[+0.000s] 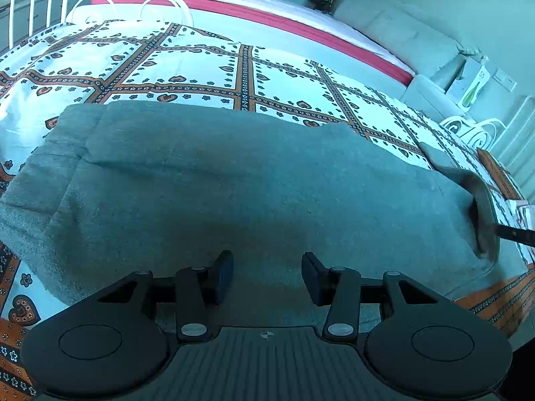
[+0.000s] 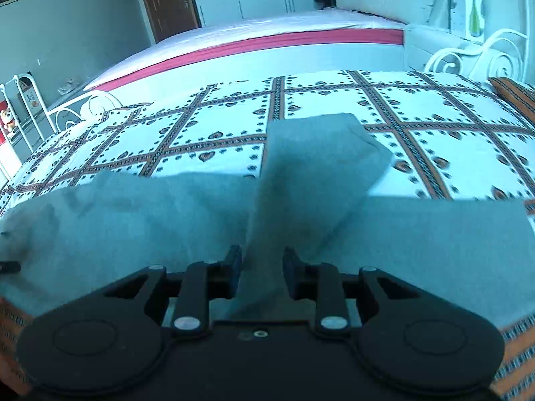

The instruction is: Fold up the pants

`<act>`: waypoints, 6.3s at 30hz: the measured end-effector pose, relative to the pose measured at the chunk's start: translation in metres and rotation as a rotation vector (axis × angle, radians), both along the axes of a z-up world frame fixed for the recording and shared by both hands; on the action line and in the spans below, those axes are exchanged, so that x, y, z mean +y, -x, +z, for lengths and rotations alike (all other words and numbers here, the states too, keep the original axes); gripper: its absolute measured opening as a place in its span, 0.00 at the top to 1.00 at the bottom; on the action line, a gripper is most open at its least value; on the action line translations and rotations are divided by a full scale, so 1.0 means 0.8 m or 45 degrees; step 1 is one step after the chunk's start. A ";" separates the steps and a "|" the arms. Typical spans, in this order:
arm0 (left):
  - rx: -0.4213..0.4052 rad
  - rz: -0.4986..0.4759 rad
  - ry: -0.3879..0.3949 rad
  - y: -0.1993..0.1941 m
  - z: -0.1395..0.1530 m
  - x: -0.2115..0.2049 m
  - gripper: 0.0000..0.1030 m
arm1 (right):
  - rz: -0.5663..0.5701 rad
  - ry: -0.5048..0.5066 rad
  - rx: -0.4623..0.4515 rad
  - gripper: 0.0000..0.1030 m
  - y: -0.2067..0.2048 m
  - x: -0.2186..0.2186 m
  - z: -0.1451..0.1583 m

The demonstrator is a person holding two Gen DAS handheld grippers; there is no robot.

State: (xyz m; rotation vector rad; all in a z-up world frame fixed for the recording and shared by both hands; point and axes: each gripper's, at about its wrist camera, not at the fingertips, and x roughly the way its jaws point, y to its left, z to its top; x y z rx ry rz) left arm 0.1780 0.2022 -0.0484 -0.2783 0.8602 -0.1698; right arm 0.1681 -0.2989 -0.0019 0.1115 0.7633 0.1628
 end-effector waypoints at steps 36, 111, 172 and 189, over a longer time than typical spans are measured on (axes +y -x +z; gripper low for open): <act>-0.016 -0.011 -0.068 -0.008 0.000 -0.018 0.35 | -0.249 0.003 -0.148 1.00 0.002 -0.101 0.013; -0.013 -0.093 -0.202 -0.012 0.002 -0.047 0.17 | -0.952 -0.701 0.058 1.00 0.073 -0.362 -0.088; -0.494 0.547 -0.085 0.050 0.060 0.072 0.25 | -0.730 -0.424 -0.165 0.61 0.090 -0.291 -0.011; -0.159 0.377 -0.114 -0.027 0.017 0.030 0.20 | -0.885 -0.668 -0.058 0.66 0.110 -0.355 -0.051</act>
